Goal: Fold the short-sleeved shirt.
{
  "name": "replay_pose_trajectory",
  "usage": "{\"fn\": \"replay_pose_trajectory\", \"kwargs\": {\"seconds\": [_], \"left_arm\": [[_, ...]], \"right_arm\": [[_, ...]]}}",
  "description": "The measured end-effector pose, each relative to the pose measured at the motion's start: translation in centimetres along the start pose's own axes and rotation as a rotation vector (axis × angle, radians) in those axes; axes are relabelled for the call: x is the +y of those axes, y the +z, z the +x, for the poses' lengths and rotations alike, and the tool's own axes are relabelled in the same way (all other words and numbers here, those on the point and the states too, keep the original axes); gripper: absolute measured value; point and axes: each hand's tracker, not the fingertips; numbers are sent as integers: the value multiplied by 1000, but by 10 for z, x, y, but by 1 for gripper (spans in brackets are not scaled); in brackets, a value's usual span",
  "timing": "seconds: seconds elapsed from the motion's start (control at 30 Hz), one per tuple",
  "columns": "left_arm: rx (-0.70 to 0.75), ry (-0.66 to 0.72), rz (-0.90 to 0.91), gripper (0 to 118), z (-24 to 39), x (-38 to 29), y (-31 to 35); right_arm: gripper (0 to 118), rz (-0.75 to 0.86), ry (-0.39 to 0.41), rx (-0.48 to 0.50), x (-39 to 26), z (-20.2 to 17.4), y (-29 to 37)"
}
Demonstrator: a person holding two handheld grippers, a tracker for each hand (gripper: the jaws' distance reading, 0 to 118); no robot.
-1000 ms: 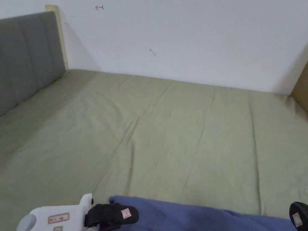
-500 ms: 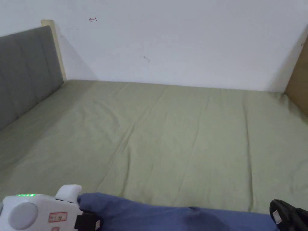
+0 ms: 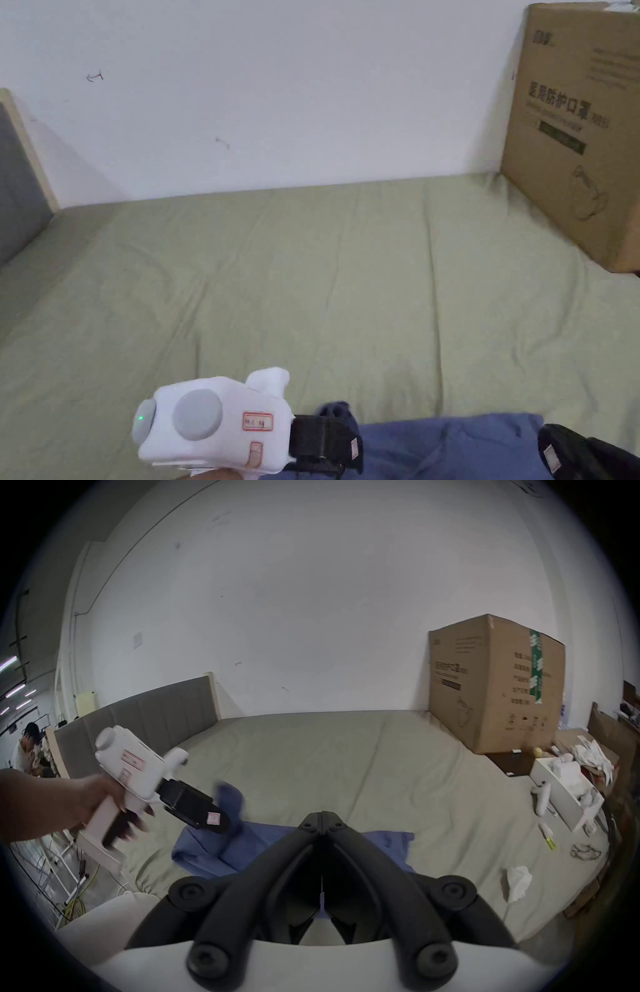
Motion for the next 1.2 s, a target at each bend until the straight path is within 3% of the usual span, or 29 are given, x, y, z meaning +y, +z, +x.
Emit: {"fn": "replay_pose_trajectory", "kwargs": {"seconds": [0.03, 0.1, 0.27, 0.3, 0.33, 0.4, 0.43, 0.47, 0.63, 0.7, 0.8, 0.83, 0.93, 1.0, 1.03, 1.13, 1.2], "left_arm": [[144, -116, 91, 118, 0, 2, 2], [151, -112, 111, 107, -1, 2, 7], [211, -85, 219, 109, -12, -12, 62], [250, -118, 238, 105, -11, -16, 68], [310, -153, 262, 93, -10, -16, 72], [436, -236, 290, 19, -4, -19, 65], [472, -238, 263, 1, -2, -19, 54], [522, -255, 254, 1, 0, -18, 42], [428, -287, 220, 1, 6, -10, -21], [346, -273, 60, 1, 10, -12, -57], [463, -396, 107, 1, 32, -24, -73], [403, -387, 115, 1, 40, -26, -69], [10, -310, 45, 1, 54, -34, -51], [-250, -251, -114, 1, 55, -35, -44], [-293, -250, -130, 1, 57, -38, -39], [-201, -316, 20, 1, 57, -43, -6], [-220, -222, 113, 1, 32, -38, 25]], "right_arm": [[0, -3, 0, -14, 0, 4, 2], [0, 1, -10, -33, -1, 13, 7], [0, -2, -41, -55, -6, 26, 4], [0, -3, -49, -53, -7, 27, 2], [0, -5, -58, -48, -7, 28, 1], [0, -12, -68, -39, -7, 26, -3], [0, -14, -70, -34, -7, 26, -3], [0, -15, -73, -27, -7, 25, -3], [0, -23, -61, -2, -8, 21, -2], [0, -34, -64, 2, -9, 22, -3], [0, -46, -69, -2, -9, 23, -5], [0, -47, -69, -4, -9, 23, -5], [0, -47, -74, -1, -10, 24, -4], [0, -54, -73, 1, -10, 25, -5], [0, -57, -71, -1, -10, 25, -6], [0, -55, -78, -3, -8, 26, -5], [0, -54, -92, -6, -7, 27, -4]]}}
